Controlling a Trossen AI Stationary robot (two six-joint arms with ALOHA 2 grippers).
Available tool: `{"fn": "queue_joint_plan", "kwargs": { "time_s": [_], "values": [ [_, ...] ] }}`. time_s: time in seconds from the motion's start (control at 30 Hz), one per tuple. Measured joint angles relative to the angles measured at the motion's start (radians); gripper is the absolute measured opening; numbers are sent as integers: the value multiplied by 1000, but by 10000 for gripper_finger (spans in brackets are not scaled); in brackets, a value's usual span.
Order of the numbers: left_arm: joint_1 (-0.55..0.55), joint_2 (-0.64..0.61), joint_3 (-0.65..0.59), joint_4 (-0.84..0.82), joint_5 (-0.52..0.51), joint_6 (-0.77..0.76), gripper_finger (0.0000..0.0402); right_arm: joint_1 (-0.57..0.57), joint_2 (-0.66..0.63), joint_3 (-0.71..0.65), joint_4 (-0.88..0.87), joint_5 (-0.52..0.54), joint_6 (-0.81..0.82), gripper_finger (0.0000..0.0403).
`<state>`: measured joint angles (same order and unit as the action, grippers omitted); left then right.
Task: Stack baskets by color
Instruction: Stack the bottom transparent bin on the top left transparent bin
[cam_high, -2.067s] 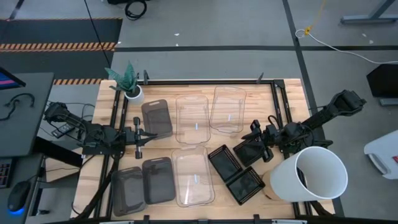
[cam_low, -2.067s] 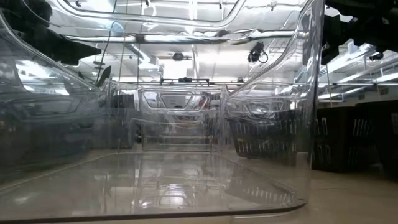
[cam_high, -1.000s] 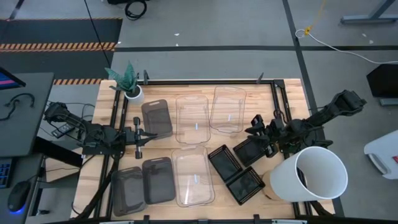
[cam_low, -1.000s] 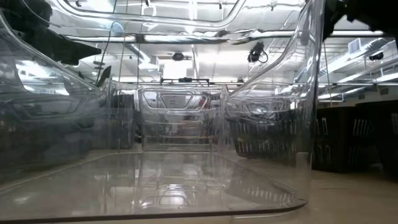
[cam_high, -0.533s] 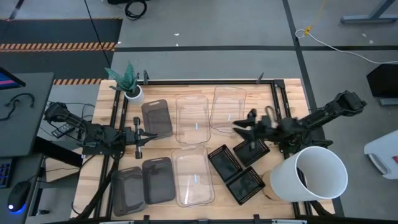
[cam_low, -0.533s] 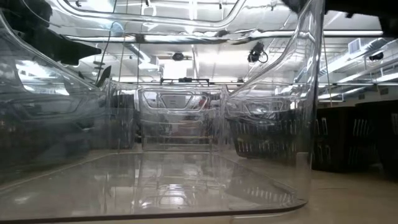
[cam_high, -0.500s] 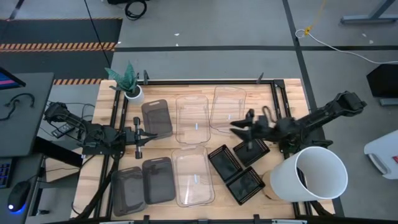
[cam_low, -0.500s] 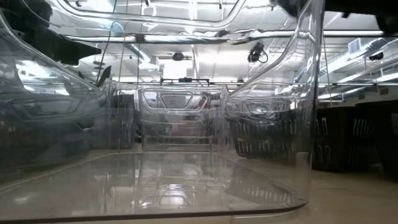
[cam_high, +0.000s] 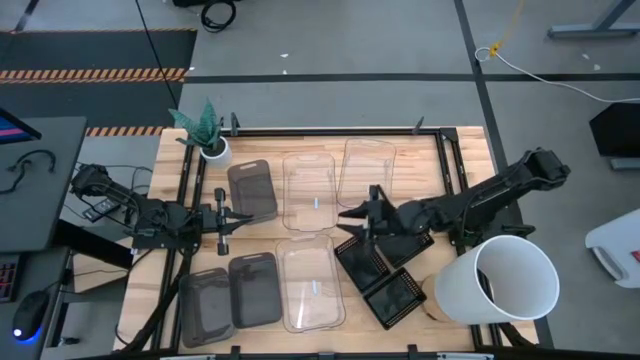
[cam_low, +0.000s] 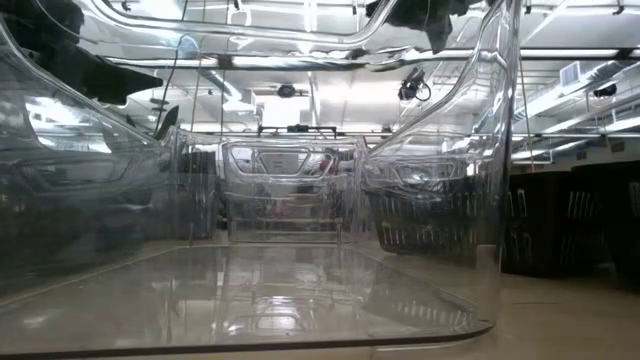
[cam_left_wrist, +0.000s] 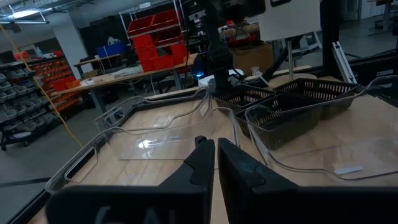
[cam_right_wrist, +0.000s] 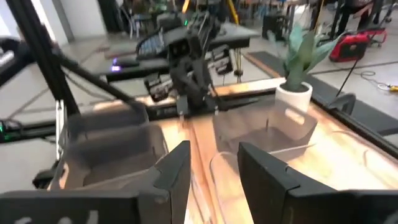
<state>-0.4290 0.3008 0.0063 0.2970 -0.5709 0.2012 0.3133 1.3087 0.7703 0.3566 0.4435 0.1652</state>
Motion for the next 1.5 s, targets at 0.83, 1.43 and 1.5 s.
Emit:
{"fn": "queue_joint_plan", "kwargs": {
  "time_s": [0.83, 1.43, 1.5],
  "values": [
    [0, 0, 0, 1, 0, 0, 36, -2, 466, 663, -1002, -47, 252, 158],
    [0, 0, 0, 4, 0, 0, 34, -120, 829, 1120, -995, -211, -210, 188],
    [0, 0, 0, 3, 0, 0, 31, -127, 849, 1149, -999, -224, -234, 188]
  ]
}}
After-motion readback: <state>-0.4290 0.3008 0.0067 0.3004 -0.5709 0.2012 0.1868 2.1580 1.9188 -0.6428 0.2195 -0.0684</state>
